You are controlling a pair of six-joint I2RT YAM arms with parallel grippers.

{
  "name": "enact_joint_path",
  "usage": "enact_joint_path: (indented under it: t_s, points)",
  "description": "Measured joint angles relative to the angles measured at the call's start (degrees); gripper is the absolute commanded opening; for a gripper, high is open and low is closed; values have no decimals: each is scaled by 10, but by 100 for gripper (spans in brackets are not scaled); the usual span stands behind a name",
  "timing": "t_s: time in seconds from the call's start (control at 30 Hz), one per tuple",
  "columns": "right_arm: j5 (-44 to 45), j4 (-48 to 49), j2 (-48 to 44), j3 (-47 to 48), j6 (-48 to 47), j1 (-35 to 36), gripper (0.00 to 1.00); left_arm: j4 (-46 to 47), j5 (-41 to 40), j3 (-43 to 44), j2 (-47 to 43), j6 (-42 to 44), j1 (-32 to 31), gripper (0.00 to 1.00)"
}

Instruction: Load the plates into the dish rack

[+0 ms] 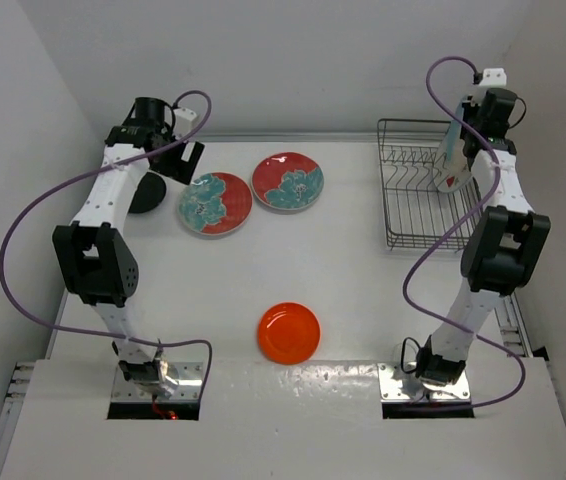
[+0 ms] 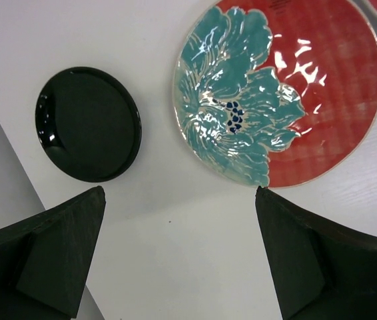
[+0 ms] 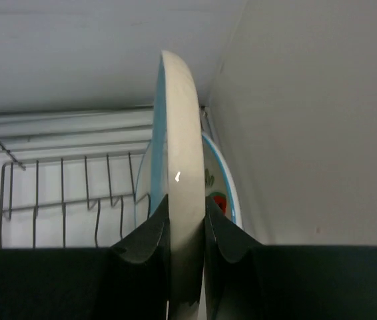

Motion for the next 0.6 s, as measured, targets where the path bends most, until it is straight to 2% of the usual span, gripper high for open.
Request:
enact_joint_path:
  t_s: [0.23,0.6]
  points:
    - [-33,19,14,-7,9,-15,0,0,-9,-1,32,2,0,100]
    - [-25,57,14,-26,7,-9,0,0,-16,-2,45,10,0,100]
